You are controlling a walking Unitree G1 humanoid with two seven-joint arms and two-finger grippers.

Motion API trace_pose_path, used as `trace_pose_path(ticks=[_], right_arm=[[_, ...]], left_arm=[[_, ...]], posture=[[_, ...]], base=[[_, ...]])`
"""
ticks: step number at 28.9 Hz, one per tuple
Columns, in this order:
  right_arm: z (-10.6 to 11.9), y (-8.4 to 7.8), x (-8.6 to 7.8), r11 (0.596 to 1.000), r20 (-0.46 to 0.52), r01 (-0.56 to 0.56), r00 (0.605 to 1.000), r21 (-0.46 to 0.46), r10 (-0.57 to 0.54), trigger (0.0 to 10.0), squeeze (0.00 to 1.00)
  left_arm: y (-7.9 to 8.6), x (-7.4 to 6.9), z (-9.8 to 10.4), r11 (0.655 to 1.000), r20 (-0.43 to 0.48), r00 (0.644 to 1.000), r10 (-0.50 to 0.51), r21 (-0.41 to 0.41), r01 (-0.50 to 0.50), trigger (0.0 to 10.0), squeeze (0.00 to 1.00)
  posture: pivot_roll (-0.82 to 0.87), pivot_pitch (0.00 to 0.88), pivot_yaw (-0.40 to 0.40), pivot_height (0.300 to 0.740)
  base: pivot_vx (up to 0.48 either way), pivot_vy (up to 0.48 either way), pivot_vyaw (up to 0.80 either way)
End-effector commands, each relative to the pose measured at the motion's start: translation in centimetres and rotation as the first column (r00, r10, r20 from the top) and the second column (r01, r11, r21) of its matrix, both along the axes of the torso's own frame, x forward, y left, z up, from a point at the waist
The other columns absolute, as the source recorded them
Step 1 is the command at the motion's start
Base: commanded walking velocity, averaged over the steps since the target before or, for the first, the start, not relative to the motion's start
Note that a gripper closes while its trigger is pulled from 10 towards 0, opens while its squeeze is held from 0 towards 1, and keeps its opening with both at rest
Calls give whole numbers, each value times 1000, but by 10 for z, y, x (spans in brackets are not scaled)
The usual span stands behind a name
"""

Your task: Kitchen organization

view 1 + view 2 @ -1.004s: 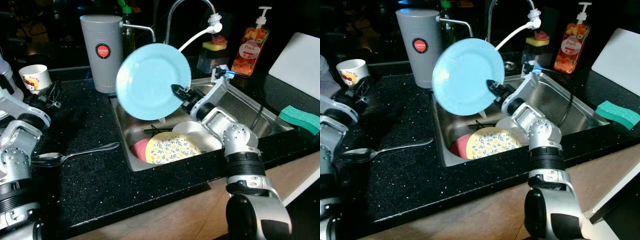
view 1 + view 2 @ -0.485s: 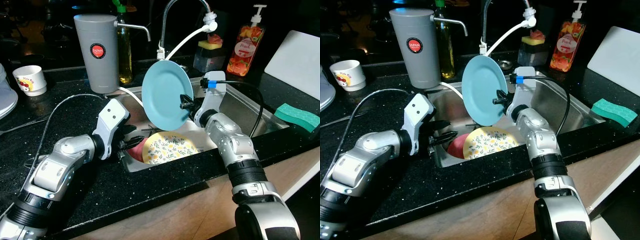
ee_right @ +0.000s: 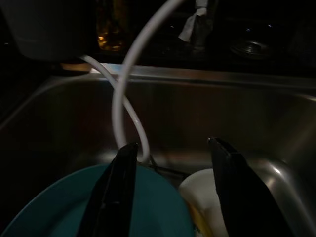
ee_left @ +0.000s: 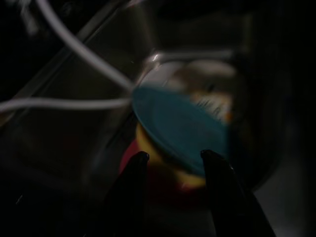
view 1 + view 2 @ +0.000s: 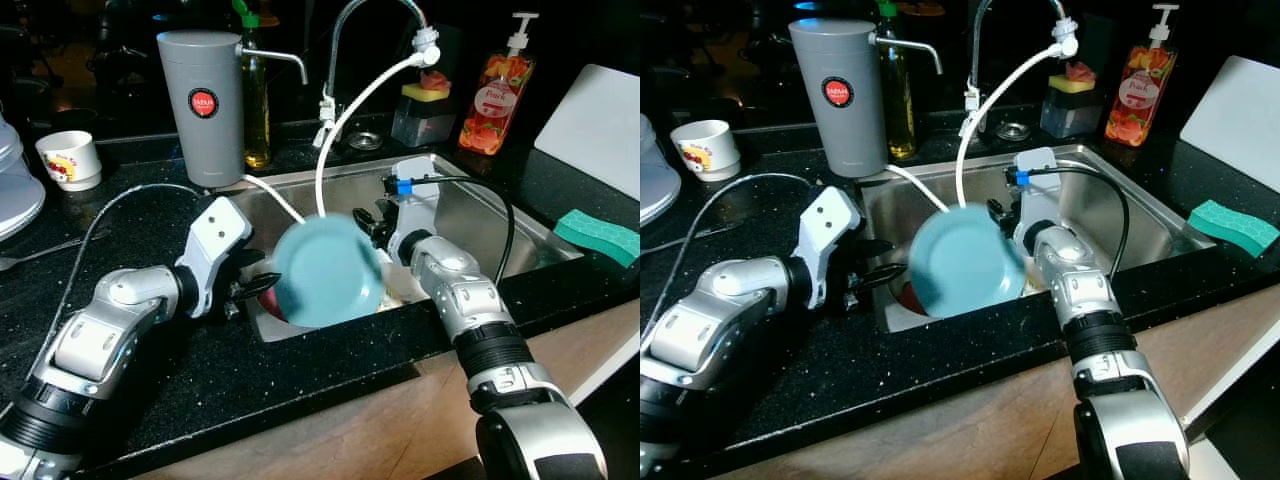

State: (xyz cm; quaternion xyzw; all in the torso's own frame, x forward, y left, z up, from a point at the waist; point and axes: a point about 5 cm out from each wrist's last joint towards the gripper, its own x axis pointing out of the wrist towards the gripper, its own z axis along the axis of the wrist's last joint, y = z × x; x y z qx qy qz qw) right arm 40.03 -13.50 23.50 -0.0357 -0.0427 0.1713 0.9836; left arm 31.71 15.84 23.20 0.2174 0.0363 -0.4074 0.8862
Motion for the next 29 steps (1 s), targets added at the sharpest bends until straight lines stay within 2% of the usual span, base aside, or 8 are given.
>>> trace_pose_path(ticks=[1, 7, 8, 10, 14, 20, 24, 29], right_arm=[[-2, -2, 0, 1000, 3, 16, 1000, -9, -16, 10000, 0], [2, -1, 0, 999, 16, 5, 1000, 32, -5, 10000, 0], [6, 1, 0, 997, 30, -19, 999, 68, 17, 10000, 0], [12, 3, 0, 993, 50, -51, 998, 107, 46, 10000, 0], [14, 7, 0, 989, 61, -82, 995, 124, 75, 10000, 0], [18, 14, 1, 983, 68, -128, 991, 135, 119, 10000, 0], [19, 16, 1, 980, 71, -142, 988, 137, 134, 10000, 0], [20, 16, 1, 979, 73, -148, 988, 140, 138, 10000, 0]], left_arm=[[12, 5, 1, 993, -8, 993, 115, 13, -115, 10000, 0], [35, 17, 4, 929, -41, 931, 362, -72, -364, 10000, 0], [35, 8, 9, 921, -78, 948, 308, -226, -318, 10000, 1000], [28, -20, 20, 890, -69, 995, 77, -446, -100, 10000, 1000], [26, -45, 23, 846, -78, 989, -128, -530, 68, 10000, 1000], [45, -63, 3, 977, -322, 936, -142, -198, 80, 10000, 1000], [65, -71, -2, 999, -395, 918, -16, 34, 32, 10000, 1000], [77, -75, 0, 983, -407, 910, 77, 182, -2, 10000, 1000]], posture=[[79, 47, -6, 740], [75, 46, -1, 740], [73, 47, 1, 740], [75, 52, -5, 740], [82, 59, -16, 740], [87, 65, -26, 740], [88, 69, -28, 740], [86, 70, -26, 740]], base=[[0, 0, 0], [0, 0, 0], [0, 0, 0], [0, 0, 0], [0, 0, 0], [0, 0, 0], [0, 0, 0], [0, 0, 0]])
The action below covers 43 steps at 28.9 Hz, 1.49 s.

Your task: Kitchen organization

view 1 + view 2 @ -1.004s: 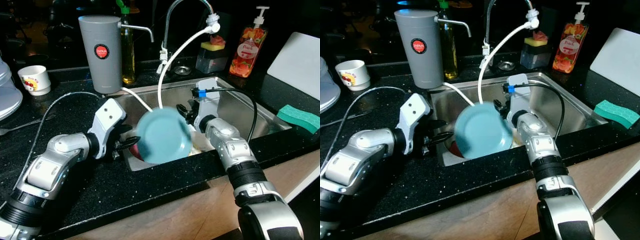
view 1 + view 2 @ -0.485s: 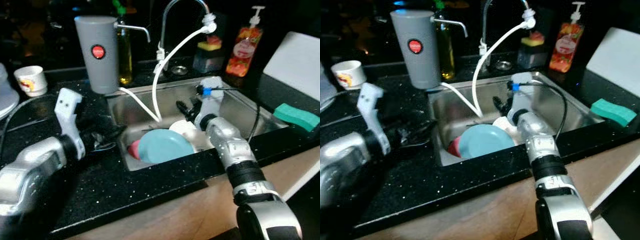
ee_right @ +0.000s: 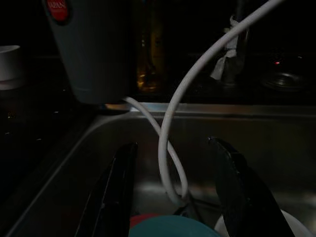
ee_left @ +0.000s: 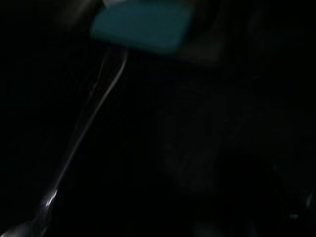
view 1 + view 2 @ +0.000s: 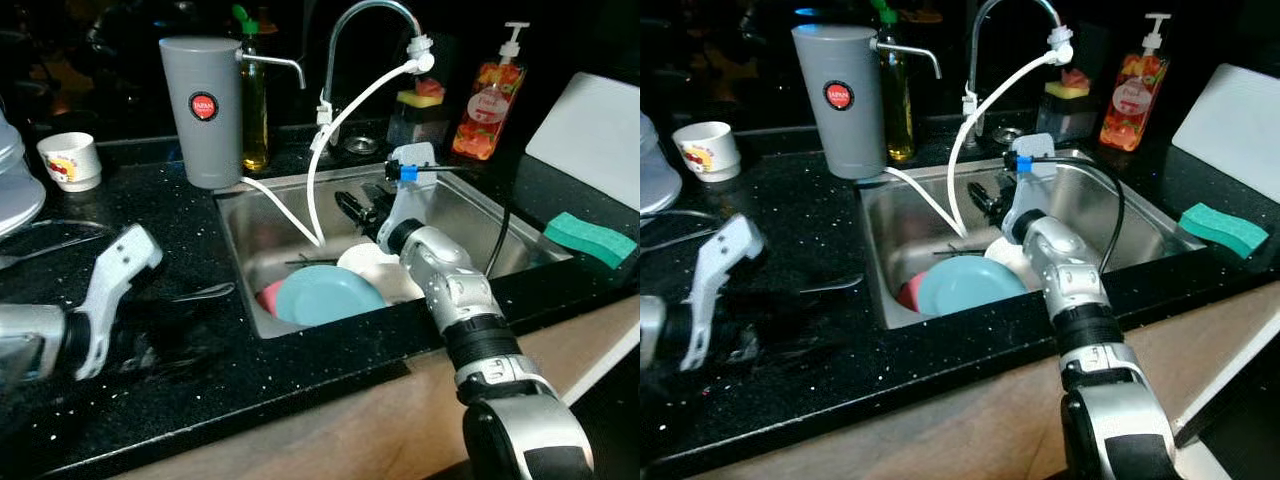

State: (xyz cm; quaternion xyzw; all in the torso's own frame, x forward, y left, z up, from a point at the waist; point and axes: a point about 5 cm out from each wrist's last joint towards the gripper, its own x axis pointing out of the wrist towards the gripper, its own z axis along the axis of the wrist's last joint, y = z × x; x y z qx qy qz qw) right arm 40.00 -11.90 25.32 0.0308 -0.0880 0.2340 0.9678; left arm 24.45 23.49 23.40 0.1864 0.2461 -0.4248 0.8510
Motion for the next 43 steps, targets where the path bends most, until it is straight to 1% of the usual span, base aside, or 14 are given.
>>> trace_pose_path(ticks=[1, 8, 14, 15, 21, 23, 24, 30, 32, 33, 34, 35, 39, 43], right_arm=[[2, 0, 1, 1000, 0, -8, 1000, 7, 8, 10000, 0], [3, -1, 2, 1000, 5, -2, 1000, 17, 2, 10000, 0], [3, -2, 2, 1000, 8, 4, 1000, 19, -4, 10000, 0], [3, -2, 3, 1000, 8, 7, 1000, 19, -7, 10000, 0], [3, -3, 3, 1000, 9, 14, 1000, 19, -15, 10000, 0], [3, -4, 3, 1000, 11, 17, 1000, 19, -17, 10000, 0], [4, -5, 3, 1000, 13, 19, 1000, 20, -20, 10000, 0], [5, -7, 3, 999, 16, 24, 1000, 28, -25, 10000, 0], [5, -5, 3, 999, 17, 19, 1000, 35, -20, 10000, 0], [6, -4, 3, 999, 20, 15, 1000, 41, -16, 10000, 0], [7, -3, 2, 999, 24, 8, 1000, 48, -9, 10000, 0], [8, -2, 2, 999, 28, 2, 1000, 54, -3, 10000, 0], [9, -1, 1, 998, 32, -7, 999, 59, 5, 10000, 0], [8, 0, 1, 998, 33, -11, 999, 60, 9, 10000, 0]], left_arm=[[6, -2, 0, 995, -25, 999, 27, 99, -24, 10000, 1000], [28, 24, 2, 930, 182, 969, 169, 295, -218, 10000, 1000], [28, 51, -8, 910, 343, 911, 228, 258, -325, 10000, 1000], [26, 57, -12, 909, 369, 897, 243, 236, -343, 10000, 890], [17, 76, -24, 900, 474, 843, 253, 205, -386, 10000, 839], [14, 80, -22, 903, 505, 823, 259, 175, -392, 10000, 694], [11, 82, -16, 909, 531, 803, 270, 136, -395, 10000, 0], [11, 89, -1, 898, 604, 720, 341, 18, -441, 10000, 0], [23, 93, 11, 819, 627, 609, 486, -84, -567, 10000, 0], [32, 94, 16, 763, 637, 537, 553, -130, -633, 10000, 106], [41, 95, 21, 695, 635, 458, 622, -178, -696, 10000, 1000], [50, 95, 25, 631, 645, 382, 662, -203, -749, 10000, 1000], [59, 94, 28, 554, 654, 295, 697, -230, -800, 10000, 1000], [56, 100, 22, 515, 597, 276, 753, -273, -813, 10000, 1000]], posture=[[86, 70, -26, 740], [90, 71, -23, 740], [88, 72, -20, 740], [88, 72, -20, 740], [85, 75, -18, 740], [81, 75, -16, 740], [81, 75, -16, 740], [81, 75, -16, 740], [81, 75, -16, 740], [81, 75, -16, 740], [87, 74, -14, 740], [87, 74, -14, 740], [87, 74, -14, 740], [88, 67, -17, 740]], base=[[0, 0, 0], [0, 0, 0], [0, 0, 0], [0, 0, 0], [0, 0, 0], [0, 0, 0], [0, 0, 0], [0, 0, 0], [0, 0, 0], [0, 0, 0], [0, 0, 0], [0, 0, 0], [0, 0, 0], [0, 0, 0]])
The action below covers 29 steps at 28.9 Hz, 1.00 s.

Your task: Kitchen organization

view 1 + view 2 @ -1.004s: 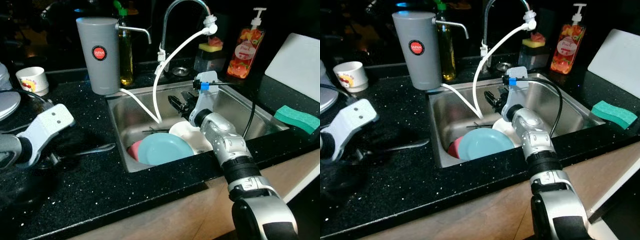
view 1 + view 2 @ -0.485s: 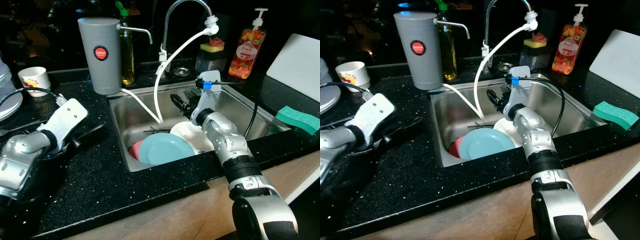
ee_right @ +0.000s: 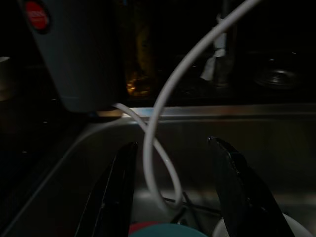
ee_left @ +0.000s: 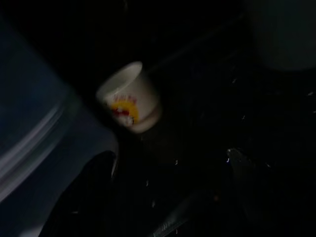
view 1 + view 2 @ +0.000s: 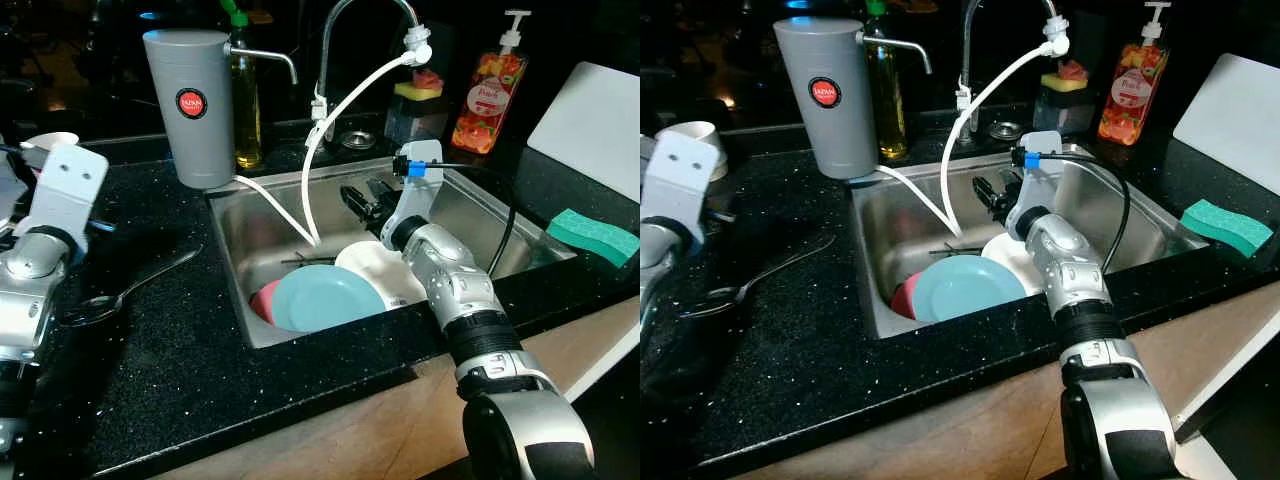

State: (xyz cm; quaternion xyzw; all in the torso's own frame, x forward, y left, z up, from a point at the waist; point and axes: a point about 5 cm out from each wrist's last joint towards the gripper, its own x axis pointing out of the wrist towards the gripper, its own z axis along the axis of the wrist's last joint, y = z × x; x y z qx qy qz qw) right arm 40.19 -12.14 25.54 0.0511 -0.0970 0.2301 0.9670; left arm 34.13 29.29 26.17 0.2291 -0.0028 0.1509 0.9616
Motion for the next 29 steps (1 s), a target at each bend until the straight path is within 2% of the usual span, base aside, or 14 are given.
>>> trace_pose_path(ticks=[1, 3, 4, 7, 8, 11, 14, 18, 19, 20, 21, 22, 24, 29], right_arm=[[6, 3, -1, 1000, 26, -14, 1000, 16, 14, 10000, 0], [4, 3, -2, 1000, 37, -11, 999, -10, 11, 10000, 0], [4, 3, -2, 1000, 37, -11, 999, -10, 11, 10000, 0], [1, 5, -4, 999, 53, -8, 999, -37, 10, 10000, 0], [1, 5, -4, 999, 53, -8, 999, -37, 10, 10000, 0], [-8, 8, -8, 999, 48, -10, 999, -34, 12, 10000, 0], [-14, 9, -11, 999, 40, -11, 999, -31, 12, 10000, 0], [-19, 9, -12, 999, 32, -11, 999, -31, 12, 10000, 0], [-20, 9, -13, 999, 29, -14, 999, -34, 15, 10000, 0], [-20, 9, -13, 999, 28, -15, 999, -34, 16, 10000, 0], [-20, 9, -13, 999, 28, -15, 999, -34, 16, 10000, 0], [-21, 9, -13, 999, 27, -16, 999, -34, 17, 10000, 0], [-21, 9, -14, 999, 27, -15, 999, -34, 16, 10000, 0], [-19, 6, -14, 999, 27, -8, 1000, -33, 9, 10000, 0]], left_arm=[[-2, 3, -6, 999, -18, 1000, 11, -38, -11, 10000, 1000], [-25, 13, -20, 972, -37, 993, -111, -210, 100, 10000, 1000], [-25, 13, -20, 972, -37, 993, -111, -210, 100, 10000, 1000], [-53, 19, -22, 916, -3, 970, -244, -329, 230, 10000, 1000], [-53, 19, -22, 916, -3, 970, -244, -329, 230, 10000, 1000], [-77, 21, -21, 869, 20, 935, -355, -361, 338, 10000, 1000], [-83, 22, -25, 858, -2, 924, -383, -372, 355, 10000, 1000], [-84, 23, -43, 877, -112, 921, -374, -365, 312, 10000, 1000], [-79, 23, -53, 898, -184, 925, -332, -361, 251, 10000, 859], [-76, 23, -57, 909, -214, 926, -311, -352, 224, 10000, 188], [-76, 23, -57, 909, -214, 926, -311, -352, 224, 10000, 188], [-72, 23, -60, 920, -236, 931, -278, -343, 188, 10000, 0], [-66, 23, -59, 929, -242, 940, -240, -338, 150, 10000, 0], [-61, 23, -54, 935, -238, 942, -237, -319, 155, 10000, 0]], posture=[[88, 67, -17, 740], [84, 64, -18, 740], [84, 64, -18, 740], [84, 64, -18, 740], [84, 64, -18, 740], [77, 59, -17, 740], [76, 55, -13, 740], [76, 55, -13, 740], [76, 55, -13, 740], [76, 55, -13, 740], [76, 55, -13, 740], [69, 51, -9, 740], [69, 51, -9, 740], [71, 56, -9, 740]], base=[[0, 0, 0], [0, 0, 0], [0, 0, 0], [0, 0, 0], [0, 0, 0], [0, 0, 0], [0, 0, 0], [0, 0, 0], [0, 0, 0], [0, 0, 0], [0, 0, 0], [0, 0, 0], [0, 0, 0], [0, 0, 0]])
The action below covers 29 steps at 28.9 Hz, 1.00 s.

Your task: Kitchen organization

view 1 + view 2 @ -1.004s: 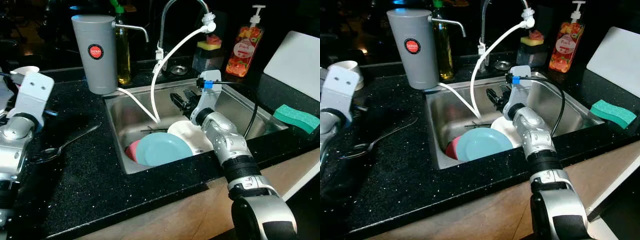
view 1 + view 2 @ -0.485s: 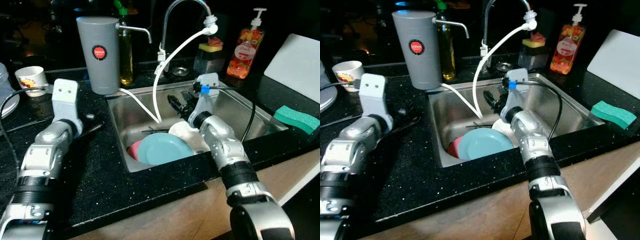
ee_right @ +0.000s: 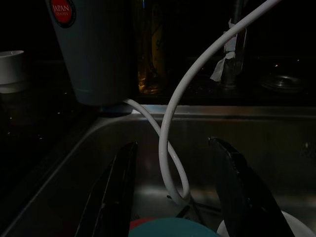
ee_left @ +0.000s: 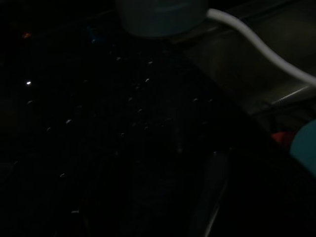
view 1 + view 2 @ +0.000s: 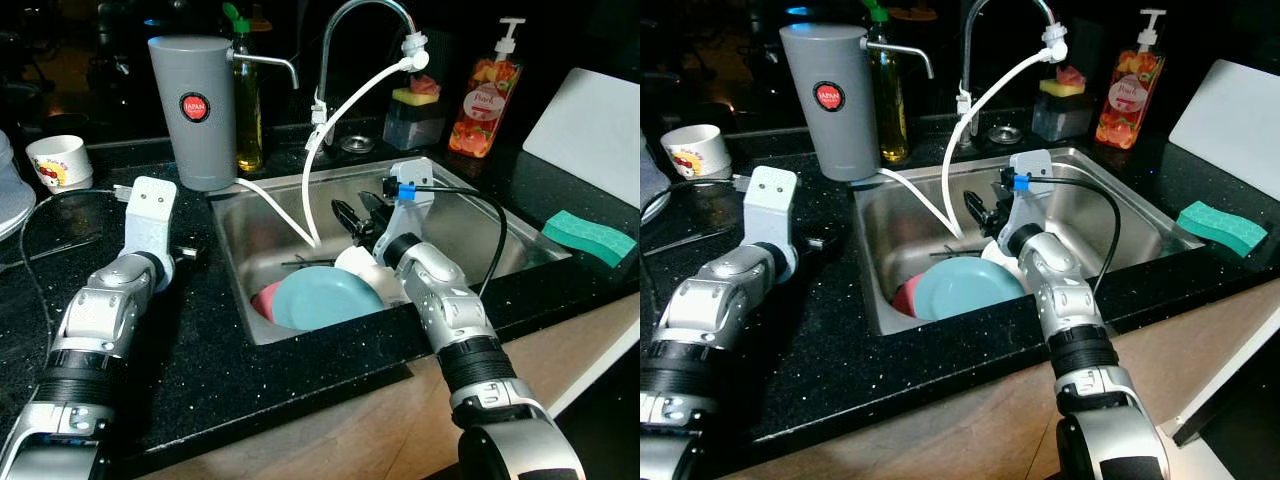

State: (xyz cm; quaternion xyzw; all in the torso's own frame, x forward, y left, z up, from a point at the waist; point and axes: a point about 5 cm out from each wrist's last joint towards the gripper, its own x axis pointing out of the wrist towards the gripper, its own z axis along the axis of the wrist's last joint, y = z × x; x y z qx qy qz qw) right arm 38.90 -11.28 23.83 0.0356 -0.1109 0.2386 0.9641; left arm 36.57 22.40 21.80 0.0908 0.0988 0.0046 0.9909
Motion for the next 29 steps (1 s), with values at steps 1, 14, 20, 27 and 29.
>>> trace_pose_path(ticks=[1, 14, 20, 27, 29], right_arm=[[-1, -4, 0, 1000, -9, 9, 1000, -8, -9, 10000, 0], [7, -7, 2, 999, -1, 0, 1000, -43, 0, 10000, 0], [10, -6, 3, 998, 0, -12, 1000, -55, 12, 10000, 0], [14, -5, 4, 998, 3, -22, 1000, -58, 22, 10000, 0], [14, -5, 4, 998, -1, -24, 1000, -53, 24, 10000, 0]], left_arm=[[10, -3, -10, 999, -80, 997, 21, 47, -17, 10000, 0], [27, -21, 11, 956, -261, 964, -56, 266, 127, 10000, 0], [23, -31, 22, 978, -333, 936, -115, 127, 166, 10000, 0], [16, -40, 15, 977, -437, 881, -181, 19, 210, 10000, 0], [18, -43, 13, 975, -473, 864, -171, 43, 217, 10000, 0]], posture=[[72, 58, -11, 740], [72, 66, -15, 740], [76, 67, -15, 740], [74, 68, -13, 740], [73, 69, -12, 740]], base=[[0, 0, 0], [0, 0, 0], [0, 0, 0], [0, 0, 0], [0, 0, 0]])
